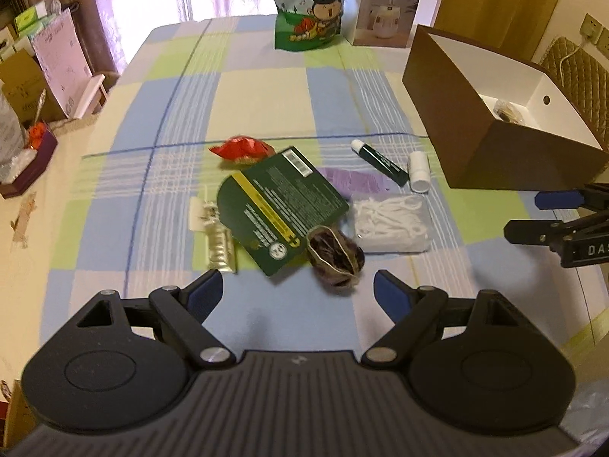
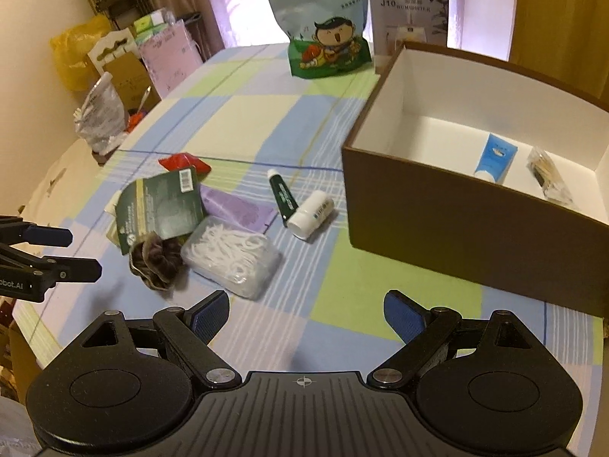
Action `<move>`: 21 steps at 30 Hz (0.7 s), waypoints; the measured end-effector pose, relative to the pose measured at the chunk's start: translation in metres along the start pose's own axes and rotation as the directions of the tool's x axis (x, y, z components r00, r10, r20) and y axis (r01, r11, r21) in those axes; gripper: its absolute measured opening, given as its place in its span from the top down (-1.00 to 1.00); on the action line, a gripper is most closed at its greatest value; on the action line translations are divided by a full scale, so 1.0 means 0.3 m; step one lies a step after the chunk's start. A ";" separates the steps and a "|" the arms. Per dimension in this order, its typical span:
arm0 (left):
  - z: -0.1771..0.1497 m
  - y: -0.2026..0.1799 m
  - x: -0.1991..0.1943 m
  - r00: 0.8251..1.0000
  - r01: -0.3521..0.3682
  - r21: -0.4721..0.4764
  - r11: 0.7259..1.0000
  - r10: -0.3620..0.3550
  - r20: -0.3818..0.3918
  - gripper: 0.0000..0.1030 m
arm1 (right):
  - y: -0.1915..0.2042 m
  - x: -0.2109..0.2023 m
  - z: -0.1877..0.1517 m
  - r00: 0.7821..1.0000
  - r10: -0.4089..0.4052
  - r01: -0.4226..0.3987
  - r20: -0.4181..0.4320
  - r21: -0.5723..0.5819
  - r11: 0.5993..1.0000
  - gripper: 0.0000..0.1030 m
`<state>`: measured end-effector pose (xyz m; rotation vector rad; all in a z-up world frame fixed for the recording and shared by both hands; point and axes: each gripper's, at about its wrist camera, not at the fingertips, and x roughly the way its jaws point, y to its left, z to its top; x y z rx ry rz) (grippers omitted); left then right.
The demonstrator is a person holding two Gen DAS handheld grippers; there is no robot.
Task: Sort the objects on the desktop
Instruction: 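Grasp the brown hair tie with the left gripper while the right grasps the floss box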
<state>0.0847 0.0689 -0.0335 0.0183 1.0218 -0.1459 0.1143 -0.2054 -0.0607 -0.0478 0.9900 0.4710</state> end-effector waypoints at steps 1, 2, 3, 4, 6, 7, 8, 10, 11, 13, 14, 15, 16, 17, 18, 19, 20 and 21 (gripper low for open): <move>0.000 -0.003 0.011 1.000 0.009 -0.007 1.000 -0.009 -0.001 -0.62 | -0.009 0.003 0.000 1.000 -0.004 0.004 -0.006 0.002 1.000 -0.82; 0.001 -0.007 0.023 1.000 0.018 -0.013 1.000 -0.018 -0.002 -0.61 | -0.019 0.005 0.000 1.000 -0.007 0.007 -0.011 0.005 1.000 -0.82; 0.001 -0.014 0.034 1.000 0.024 -0.019 1.000 -0.024 0.000 -0.60 | -0.030 0.006 0.001 1.000 -0.011 0.011 -0.015 0.008 1.000 -0.82; 0.001 -0.022 0.046 1.000 0.030 -0.025 0.999 -0.030 0.003 -0.58 | -0.041 0.007 0.001 1.000 -0.012 0.012 -0.019 0.012 1.000 -0.82; 0.001 -0.031 0.079 0.999 0.038 -0.039 0.999 -0.038 0.000 -0.50 | -0.063 0.006 0.001 1.000 -0.013 0.014 -0.028 0.019 1.000 -0.82; 0.001 -0.031 0.099 0.999 0.047 -0.057 0.997 -0.048 -0.009 -0.42 | -0.072 0.007 0.001 0.999 -0.012 0.013 -0.033 0.021 1.000 -0.82; 0.002 -0.032 0.119 0.998 0.057 -0.076 0.996 -0.058 -0.018 -0.32 | -0.079 0.009 0.001 0.999 -0.010 0.011 -0.037 0.021 1.000 -0.82; 0.005 -0.029 0.153 0.996 0.081 -0.126 0.989 -0.086 -0.031 -0.30 | -0.087 0.013 0.002 0.999 -0.003 0.004 -0.045 0.017 1.000 -0.82; 0.007 -0.029 0.166 0.996 0.080 -0.143 0.986 -0.086 -0.034 -0.30 | -0.088 0.015 0.003 0.999 0.003 -0.002 -0.048 0.014 1.000 -0.82; 0.011 -0.030 0.193 0.996 0.075 -0.176 0.982 -0.083 -0.039 -0.27 | -0.089 0.020 0.005 0.998 0.017 -0.017 -0.054 0.004 1.000 -0.82; 0.014 -0.029 0.206 0.996 0.073 -0.188 0.980 -0.082 -0.040 -0.25 | -0.086 0.023 0.007 0.998 0.026 -0.026 -0.058 -0.005 1.000 -0.82; 0.017 -0.028 0.219 0.996 0.070 -0.199 0.977 -0.080 -0.041 -0.24 | -0.081 0.027 0.008 0.998 0.035 -0.036 -0.061 -0.018 0.999 -0.82; 0.021 -0.026 0.233 0.996 0.064 -0.215 0.974 -0.076 -0.046 -0.17 | -0.074 0.030 0.009 0.997 0.043 -0.045 -0.064 -0.035 0.998 -0.82; 0.023 -0.022 0.244 0.996 0.064 -0.229 0.971 -0.077 -0.047 -0.06 | -0.063 0.034 0.009 0.996 0.051 -0.055 -0.067 -0.056 0.997 -0.82; 0.025 -0.015 0.254 0.996 0.067 -0.245 0.967 -0.081 -0.047 0.05 | -0.052 0.039 0.009 0.996 0.060 -0.065 -0.070 -0.078 0.995 -0.82; 0.025 -0.007 0.261 0.995 0.073 -0.260 0.963 -0.089 -0.049 0.27 | -0.037 0.045 0.010 0.995 0.071 -0.079 -0.074 -0.109 0.991 -0.82; 0.020 0.002 0.264 0.993 0.090 -0.274 0.958 -0.107 -0.050 0.40 | -0.020 0.052 0.010 0.993 0.083 -0.094 -0.079 -0.142 0.985 -0.81; 0.016 0.009 0.262 0.991 0.105 -0.281 0.954 -0.124 -0.049 0.44 | -0.001 0.061 0.010 0.993 0.092 -0.105 -0.080 -0.178 0.978 -0.81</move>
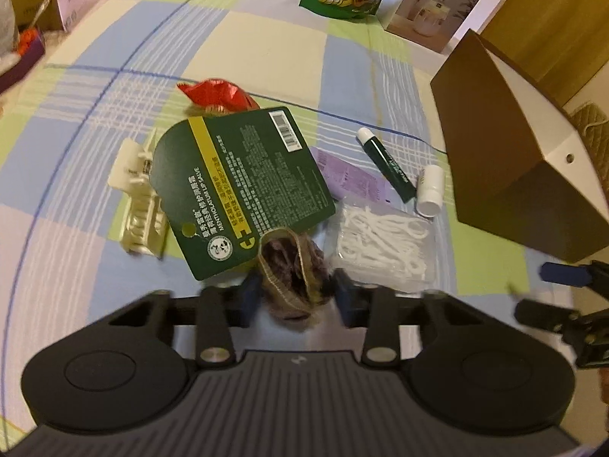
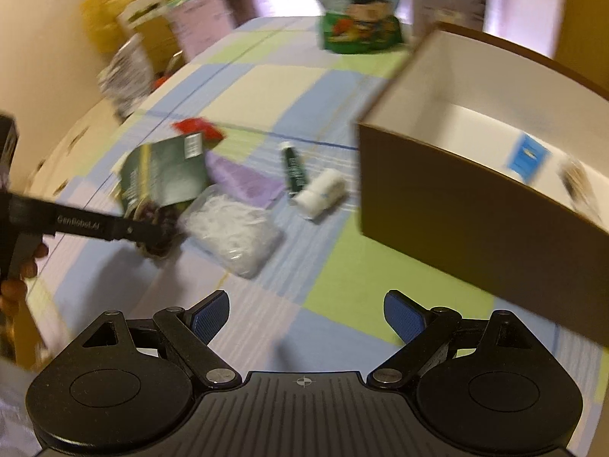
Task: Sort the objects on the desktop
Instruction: 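Grasp the brown hair tie with the left gripper while the right grasps the floss box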
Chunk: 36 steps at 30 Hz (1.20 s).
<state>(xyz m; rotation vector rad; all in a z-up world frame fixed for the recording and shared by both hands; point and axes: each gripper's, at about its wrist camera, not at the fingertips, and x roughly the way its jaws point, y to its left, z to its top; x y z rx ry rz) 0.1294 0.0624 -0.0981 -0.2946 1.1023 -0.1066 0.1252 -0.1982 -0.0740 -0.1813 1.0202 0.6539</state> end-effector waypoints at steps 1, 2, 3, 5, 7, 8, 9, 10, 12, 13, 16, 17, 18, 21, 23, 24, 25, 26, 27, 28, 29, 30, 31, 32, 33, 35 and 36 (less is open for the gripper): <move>-0.007 0.005 -0.007 1.000 0.005 0.005 1.000 -0.005 -0.002 0.50 | 0.019 0.011 0.003 1.000 0.006 -0.006 0.003 -0.037 0.999 -0.81; -0.014 0.010 -0.014 1.000 0.008 0.010 1.000 -0.008 -0.005 0.54 | 0.037 0.022 0.007 1.000 0.014 -0.014 0.004 -0.076 0.997 -0.81; -0.024 0.016 -0.023 1.000 0.010 0.018 1.000 -0.009 -0.010 0.55 | 0.059 0.034 0.015 1.000 0.024 -0.023 0.006 -0.122 0.992 -0.81; -0.045 0.026 -0.043 1.000 0.012 0.034 0.999 -0.011 -0.021 0.58 | 0.101 0.062 0.027 0.999 0.033 -0.029 0.017 -0.202 0.979 -0.81; -0.067 0.038 -0.065 0.999 0.009 0.047 0.999 -0.007 -0.031 0.58 | 0.141 0.091 0.041 0.998 0.046 -0.034 0.036 -0.285 0.958 -0.81; -0.076 0.045 -0.076 0.999 0.005 0.051 0.999 -0.003 -0.035 0.58 | 0.160 0.109 0.049 0.998 0.047 -0.030 0.044 -0.327 0.945 -0.81; -0.085 0.053 -0.087 0.999 0.000 0.054 0.999 0.002 -0.038 0.58 | 0.174 0.133 0.055 0.998 0.048 -0.027 0.049 -0.362 0.932 -0.81; -0.092 0.062 -0.097 0.999 -0.004 0.053 0.999 0.006 -0.038 0.58 | 0.187 0.157 0.060 0.997 0.050 -0.024 0.054 -0.396 0.918 -0.81; -0.099 0.080 -0.115 0.999 -0.012 0.043 0.999 0.013 -0.036 0.58 | 0.204 0.214 0.071 0.998 0.041 -0.012 0.055 -0.449 0.893 -0.81; -0.102 0.090 -0.122 0.999 -0.017 0.037 0.999 0.018 -0.033 0.58 | 0.206 0.246 0.077 0.998 0.035 -0.005 0.056 -0.466 0.885 -0.81; -0.109 0.116 -0.135 0.999 -0.030 0.017 0.999 0.030 -0.027 0.58 | 0.196 0.311 0.094 0.998 0.050 -0.026 0.040 -0.468 0.884 -0.81; -0.111 0.123 -0.137 0.999 -0.032 0.011 0.999 0.032 -0.026 0.58 | 0.190 0.323 0.098 0.998 0.057 -0.034 0.035 -0.460 0.887 -0.73; -0.114 0.127 -0.139 0.999 -0.032 0.008 0.999 0.032 -0.026 0.58 | 0.186 0.336 0.099 0.998 0.062 -0.047 0.018 -0.454 0.890 -0.48; -0.122 0.136 -0.139 0.999 -0.027 0.001 1.000 0.027 -0.030 0.58 | 0.190 0.338 0.094 0.999 0.040 -0.050 -0.033 -0.447 0.893 -0.22; -0.128 0.139 -0.136 0.999 -0.024 -0.003 1.000 0.024 -0.033 0.58 | 0.198 0.329 0.081 0.996 0.015 -0.051 -0.087 -0.429 0.902 -0.18; -0.131 0.141 -0.135 0.999 -0.023 -0.004 1.000 0.022 -0.035 0.57 | 0.199 0.322 0.076 0.994 0.013 -0.056 -0.106 -0.412 0.909 -0.18; -0.132 0.143 -0.134 0.999 -0.021 -0.006 1.000 0.021 -0.037 0.57 | 0.199 0.315 0.071 0.992 0.014 -0.062 -0.124 -0.394 0.917 -0.18; -0.133 0.145 -0.134 0.999 -0.019 -0.007 1.000 0.019 -0.038 0.54 | 0.197 0.307 0.067 0.992 0.018 -0.066 -0.127 -0.378 0.924 -0.19; -0.133 0.145 -0.133 0.999 -0.021 -0.006 1.000 0.021 -0.038 0.53 | 0.197 0.302 0.065 0.992 0.022 -0.067 -0.124 -0.366 0.928 -0.19; -0.132 0.145 -0.131 0.999 -0.023 -0.005 1.000 0.023 -0.037 0.51 | 0.197 0.302 0.067 0.993 0.020 -0.061 -0.115 -0.359 0.931 -0.24; -0.131 0.145 -0.131 0.999 -0.025 -0.005 1.000 0.025 -0.036 0.44 | 0.198 0.303 0.069 0.994 0.017 -0.053 -0.105 -0.353 0.934 -0.49; -0.130 0.145 -0.127 0.999 -0.026 -0.008 1.000 0.026 -0.036 0.41 | 0.201 0.305 0.073 0.996 0.009 -0.040 -0.089 -0.348 0.937 -0.65; -0.129 0.144 -0.123 0.999 -0.027 -0.011 1.000 0.026 -0.036 0.39 | 0.204 0.308 0.078 0.997 0.001 -0.026 -0.072 -0.343 0.939 -0.78; -0.127 0.144 -0.119 0.999 -0.026 -0.014 1.000 0.026 -0.036 0.39 | 0.206 0.315 0.082 0.998 0.003 -0.025 -0.065 -0.338 0.941 -0.78; -0.125 0.143 -0.116 0.999 -0.027 -0.017 1.000 0.026 -0.036 0.39 | 0.207 0.324 0.085 0.998 0.006 -0.027 -0.063 -0.333 0.942 -0.78; -0.124 0.141 -0.108 0.999 -0.027 -0.021 0.999 0.027 -0.033 0.34 | 0.215 0.343 0.083 0.998 0.001 -0.021 -0.063 -0.325 0.945 -0.72; -0.123 0.140 -0.105 0.999 -0.029 -0.024 0.999 0.028 -0.030 0.34 | 0.219 0.346 0.077 0.998 -0.003 -0.017 -0.063 -0.323 0.946 -0.48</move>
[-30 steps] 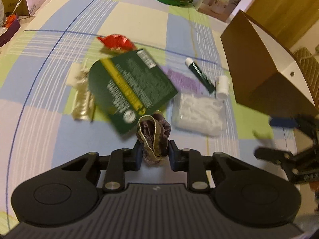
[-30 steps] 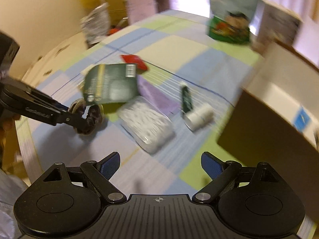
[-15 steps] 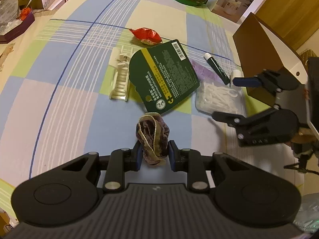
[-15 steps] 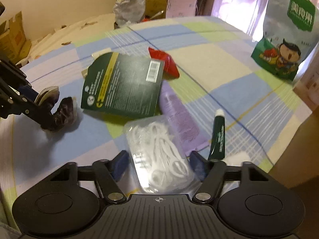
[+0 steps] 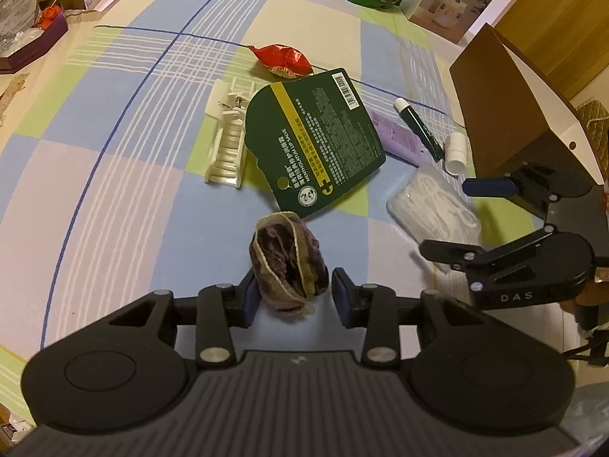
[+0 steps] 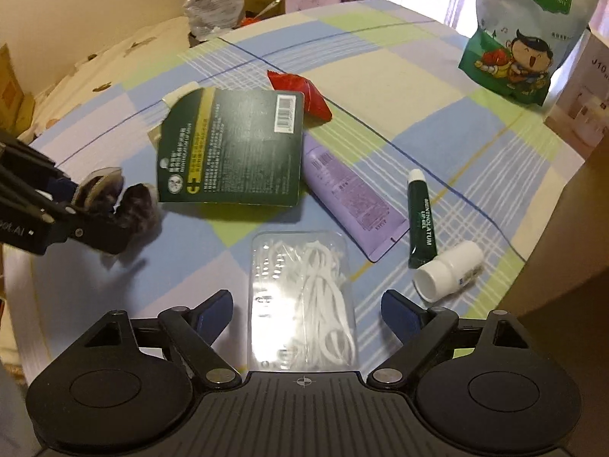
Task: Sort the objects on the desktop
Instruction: 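Grasp the brown hair tie with the left gripper while the right grasps the floss box, then carry the hair tie and floss box with both grippers over the cardboard box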
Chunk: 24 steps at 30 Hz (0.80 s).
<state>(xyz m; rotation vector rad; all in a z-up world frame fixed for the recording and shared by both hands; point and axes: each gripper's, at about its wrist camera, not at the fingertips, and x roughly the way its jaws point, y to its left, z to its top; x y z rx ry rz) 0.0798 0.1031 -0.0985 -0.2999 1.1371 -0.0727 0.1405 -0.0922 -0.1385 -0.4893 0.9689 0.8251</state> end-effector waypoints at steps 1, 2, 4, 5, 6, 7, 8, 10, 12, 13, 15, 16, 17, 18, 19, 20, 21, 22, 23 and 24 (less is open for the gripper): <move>0.000 -0.001 0.004 1.000 -0.003 -0.001 1.000 0.003 0.002 0.34 | -0.001 -0.005 -0.005 1.000 0.020 -0.020 0.011 0.015 1.000 -0.16; 0.001 -0.002 0.008 1.000 -0.006 -0.002 1.000 0.006 0.005 0.34 | 0.004 -0.013 -0.009 1.000 0.020 -0.020 0.007 0.015 1.000 -0.17; 0.000 -0.003 0.017 1.000 -0.013 -0.005 1.000 0.013 0.007 0.41 | 0.012 -0.030 -0.021 1.000 0.016 -0.015 -0.012 0.017 1.000 -0.16; -0.001 -0.004 0.017 1.000 -0.015 -0.003 1.000 0.015 0.007 0.55 | 0.012 -0.039 -0.029 1.000 0.020 -0.019 -0.024 0.028 0.999 -0.16; -0.002 -0.006 0.017 1.000 -0.017 0.000 1.000 0.017 0.008 0.55 | 0.007 -0.053 -0.043 0.999 0.026 -0.024 -0.031 0.049 0.999 -0.16; -0.004 -0.012 0.013 1.000 -0.018 0.013 1.000 0.018 0.005 0.59 | 0.000 -0.068 -0.058 0.999 0.032 -0.029 -0.037 0.072 0.997 -0.16; -0.006 -0.022 0.007 1.000 -0.021 0.034 0.999 0.021 0.001 0.60 | -0.008 -0.084 -0.073 0.998 0.039 -0.035 -0.041 0.097 0.995 -0.16; -0.013 -0.046 -0.010 1.000 -0.028 0.076 0.997 0.028 -0.002 0.61 | -0.034 -0.129 -0.106 0.997 0.060 -0.052 -0.043 0.164 0.985 -0.16; -0.017 -0.077 -0.028 0.999 -0.035 0.117 0.993 0.036 -0.009 0.62 | -0.071 -0.179 -0.142 0.997 0.073 -0.062 -0.037 0.238 0.969 -0.16; -0.018 -0.092 -0.036 0.999 -0.037 0.131 0.991 0.039 -0.014 0.62 | -0.091 -0.205 -0.163 0.997 0.077 -0.066 -0.029 0.274 0.959 -0.16; -0.017 -0.126 -0.046 0.999 -0.037 0.160 0.986 0.040 -0.020 0.62 | -0.131 -0.252 -0.203 0.996 0.083 -0.074 -0.013 0.341 0.937 -0.16; -0.014 -0.149 -0.053 0.999 -0.034 0.179 0.983 0.038 -0.019 0.62 | -0.151 -0.274 -0.223 0.996 0.084 -0.076 -0.006 0.372 0.925 -0.16; -0.010 -0.171 -0.059 0.999 -0.028 0.197 0.980 0.032 -0.017 0.62 | -0.171 -0.292 -0.244 0.996 0.084 -0.077 -0.001 0.400 0.913 -0.16; -0.007 -0.195 -0.064 1.000 -0.020 0.216 0.976 0.023 -0.013 0.62 | -0.187 -0.309 -0.262 0.997 0.082 -0.075 0.002 0.426 0.902 -0.16; -0.005 -0.218 -0.070 1.000 -0.012 0.235 0.972 0.014 -0.009 0.62 | -0.203 -0.325 -0.281 0.997 0.080 -0.073 0.004 0.451 0.890 -0.16; 0.000 -0.246 -0.076 1.000 -0.001 0.258 0.966 0.003 -0.005 0.62 | -0.216 -0.341 -0.300 0.997 0.074 -0.067 0.004 0.472 0.879 -0.16; 0.005 -0.274 -0.080 1.000 0.008 0.279 0.960 -0.008 -0.001 0.62 | -0.229 -0.358 -0.321 0.998 0.068 -0.061 0.004 0.492 0.869 -0.16; 0.009 -0.302 -0.084 1.000 0.018 0.300 0.954 -0.019 0.002 0.62 | -0.242 -0.377 -0.342 0.998 0.061 -0.056 0.006 0.509 0.859 -0.16; 0.013 -0.330 -0.087 1.000 0.027 0.320 0.947 -0.030 0.006 0.62 | -0.254 -0.394 -0.361 0.998 0.055 -0.052 0.009 0.524 0.850 -0.16; 0.017 -0.357 -0.089 0.999 0.036 0.338 0.940 -0.041 0.009 0.62 | -0.265 -0.411 -0.380 0.999 0.050 -0.048 0.011 0.539 0.841 -0.16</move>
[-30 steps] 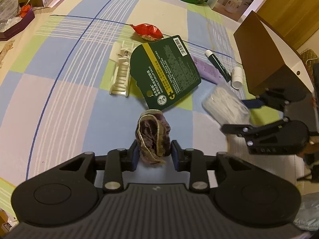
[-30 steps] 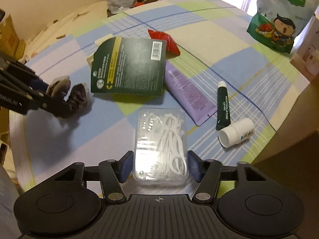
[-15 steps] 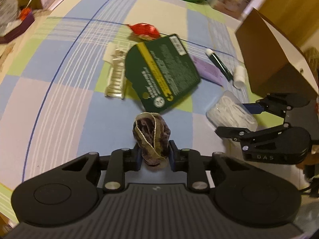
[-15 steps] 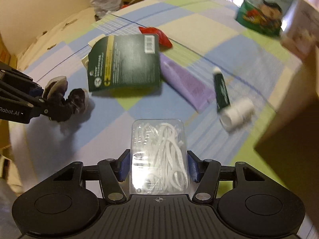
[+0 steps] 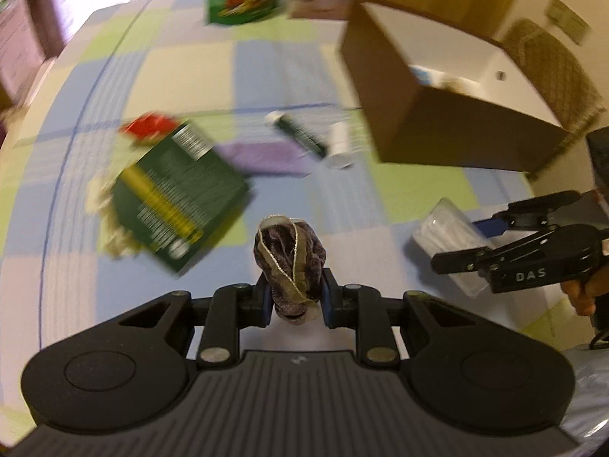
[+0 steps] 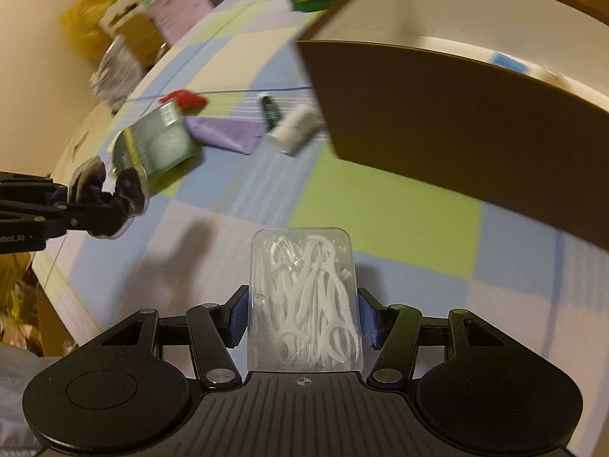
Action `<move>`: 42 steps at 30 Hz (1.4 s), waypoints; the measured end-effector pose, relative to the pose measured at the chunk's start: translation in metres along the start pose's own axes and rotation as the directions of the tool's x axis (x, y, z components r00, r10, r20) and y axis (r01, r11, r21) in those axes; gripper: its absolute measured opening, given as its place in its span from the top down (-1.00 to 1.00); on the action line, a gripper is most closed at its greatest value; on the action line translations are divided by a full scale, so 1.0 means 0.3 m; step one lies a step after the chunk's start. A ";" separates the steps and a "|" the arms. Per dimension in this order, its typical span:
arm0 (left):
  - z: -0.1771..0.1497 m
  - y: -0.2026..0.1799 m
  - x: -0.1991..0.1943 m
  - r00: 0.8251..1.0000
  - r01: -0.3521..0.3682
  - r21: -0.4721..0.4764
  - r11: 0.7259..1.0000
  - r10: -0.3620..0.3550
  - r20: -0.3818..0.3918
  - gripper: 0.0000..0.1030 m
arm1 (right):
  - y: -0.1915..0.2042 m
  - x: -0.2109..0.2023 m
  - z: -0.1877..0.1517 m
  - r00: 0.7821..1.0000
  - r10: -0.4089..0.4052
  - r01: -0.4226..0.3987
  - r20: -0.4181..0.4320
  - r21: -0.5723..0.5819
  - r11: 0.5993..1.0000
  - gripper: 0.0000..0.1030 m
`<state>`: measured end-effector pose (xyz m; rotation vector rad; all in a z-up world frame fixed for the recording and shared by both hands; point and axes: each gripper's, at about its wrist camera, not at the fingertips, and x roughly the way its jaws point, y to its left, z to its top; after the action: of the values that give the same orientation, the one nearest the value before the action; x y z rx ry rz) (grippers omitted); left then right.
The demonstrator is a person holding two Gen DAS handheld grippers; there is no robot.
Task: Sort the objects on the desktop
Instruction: 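Carry the hair tie and floss box with both grippers over the cardboard box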
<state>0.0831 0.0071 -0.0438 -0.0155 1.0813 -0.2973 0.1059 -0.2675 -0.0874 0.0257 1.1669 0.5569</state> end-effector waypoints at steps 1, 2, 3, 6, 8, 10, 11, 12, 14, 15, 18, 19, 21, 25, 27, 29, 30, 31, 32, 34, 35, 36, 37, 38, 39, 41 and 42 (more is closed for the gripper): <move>0.012 -0.023 0.000 1.000 0.011 0.019 1.000 -0.011 0.004 0.62 | -0.018 -0.018 -0.010 1.000 -0.004 0.004 0.005 0.018 1.000 -0.16; 0.025 -0.046 0.000 1.000 0.022 0.038 0.999 -0.023 0.008 0.62 | -0.037 -0.038 -0.021 1.000 -0.011 0.011 0.010 0.035 0.999 -0.16; 0.037 -0.069 0.002 0.999 0.030 0.056 0.998 -0.031 0.010 0.62 | -0.057 -0.057 -0.029 1.000 -0.019 0.019 0.014 0.047 0.999 -0.16; 0.070 -0.130 0.013 0.999 0.045 0.102 0.994 -0.046 0.009 0.62 | -0.108 -0.118 -0.052 0.999 -0.043 0.041 0.033 0.075 0.996 -0.16; 0.087 -0.165 0.018 0.998 0.059 0.126 0.990 -0.061 0.008 0.62 | -0.144 -0.158 -0.063 0.997 -0.059 0.054 0.047 0.094 0.994 -0.16; 0.101 -0.198 0.022 0.997 0.070 0.149 0.986 -0.072 0.009 0.62 | -0.173 -0.198 -0.065 0.995 -0.073 0.066 0.065 0.108 0.992 -0.16; 0.107 -0.212 0.024 0.997 0.076 0.159 0.984 -0.078 0.009 0.62 | -0.187 -0.219 -0.066 0.994 -0.080 0.071 0.074 0.115 0.991 -0.16; 0.113 -0.226 0.026 0.996 0.081 0.169 0.982 -0.084 0.008 0.62 | -0.200 -0.240 -0.064 0.993 -0.082 0.072 0.084 0.120 0.990 -0.16; 0.130 -0.250 0.027 0.996 0.087 0.183 0.979 -0.091 0.013 0.62 | -0.222 -0.275 -0.057 0.991 -0.083 0.069 0.104 0.127 0.989 -0.16; 0.139 -0.263 0.028 0.995 0.090 0.190 0.978 -0.095 0.016 0.62 | -0.230 -0.291 -0.050 0.990 -0.080 0.066 0.114 0.126 0.990 -0.16; 0.168 -0.300 0.027 0.994 0.098 0.214 0.972 -0.106 0.027 0.62 | -0.252 -0.342 -0.023 0.987 -0.068 0.052 0.144 0.116 0.992 -0.16; 0.180 -0.312 0.025 0.994 0.099 0.221 0.970 -0.109 0.034 0.62 | -0.258 -0.355 -0.010 0.986 -0.062 0.045 0.153 0.111 0.993 -0.16; 0.208 -0.335 0.016 0.992 0.106 0.239 0.965 -0.121 0.048 0.62 | -0.271 -0.384 0.019 0.985 -0.044 0.027 0.170 0.101 0.995 -0.16; 0.269 -0.376 -0.003 0.988 0.106 0.296 0.949 -0.135 0.078 0.62 | -0.302 -0.430 0.092 0.980 -0.015 0.004 0.197 0.058 0.998 -0.16; 0.302 -0.393 -0.007 0.986 0.108 0.327 0.939 -0.144 0.087 0.62 | -0.321 -0.453 0.135 0.978 -0.013 0.007 0.208 0.032 0.999 -0.16; 0.344 -0.411 -0.006 0.984 0.111 0.364 0.925 -0.153 0.089 0.62 | -0.339 -0.474 0.177 0.975 -0.019 0.018 0.220 0.005 1.000 -0.16; 0.364 -0.420 -0.005 0.983 0.112 0.382 0.917 -0.158 0.090 0.62 | -0.345 -0.482 0.198 0.974 -0.023 0.026 0.227 -0.011 1.000 -0.16; 0.387 -0.430 -0.004 0.983 0.108 0.406 0.908 -0.158 0.093 0.62 | -0.351 -0.490 0.219 0.972 -0.026 0.033 0.233 -0.026 0.999 -0.16; 0.409 -0.440 -0.002 0.983 0.103 0.430 0.897 -0.159 0.097 0.62 | -0.358 -0.495 0.241 0.971 -0.030 0.041 0.238 -0.042 0.998 -0.16; 0.446 -0.457 0.002 0.982 0.094 0.468 0.879 -0.159 0.102 0.62 | -0.370 -0.500 0.286 0.969 -0.045 0.064 0.241 -0.073 0.995 -0.16; 0.469 -0.466 0.007 0.981 0.093 0.486 0.869 -0.162 0.103 0.62 | -0.377 -0.497 0.309 0.969 -0.053 0.076 0.240 -0.088 0.993 -0.16; 0.490 -0.475 0.017 0.981 0.089 0.503 0.860 -0.162 0.104 0.62 | -0.386 -0.490 0.333 0.970 -0.059 0.084 0.235 -0.099 0.992 -0.16; 0.511 -0.485 0.027 0.981 0.085 0.520 0.850 -0.161 0.104 0.62 | -0.396 -0.481 0.356 0.971 -0.065 0.092 0.230 -0.109 0.990 -0.16; 0.532 -0.494 0.037 0.981 0.081 0.536 0.840 -0.161 0.104 0.62 | -0.405 -0.467 0.377 0.972 -0.072 0.101 0.223 -0.118 0.988 -0.16; 0.554 -0.504 0.052 0.982 0.075 0.553 0.830 -0.158 0.104 0.62 | -0.414 -0.453 0.397 0.973 -0.080 0.110 0.216 -0.127 0.986 -0.16; 0.597 -0.521 0.091 0.984 0.075 0.582 0.810 -0.153 0.086 0.62 | -0.436 -0.423 0.432 0.976 -0.091 0.120 0.199 -0.139 0.983 -0.16; 0.616 -0.527 0.112 0.985 0.080 0.590 0.803 -0.153 0.075 0.62 | -0.446 -0.406 0.449 0.978 -0.094 0.122 0.188 -0.143 0.982 -0.16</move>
<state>0.2221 -0.1775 0.0396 0.4535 0.8323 -0.7284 0.2438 -0.3998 0.0324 -0.1179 0.9403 0.5350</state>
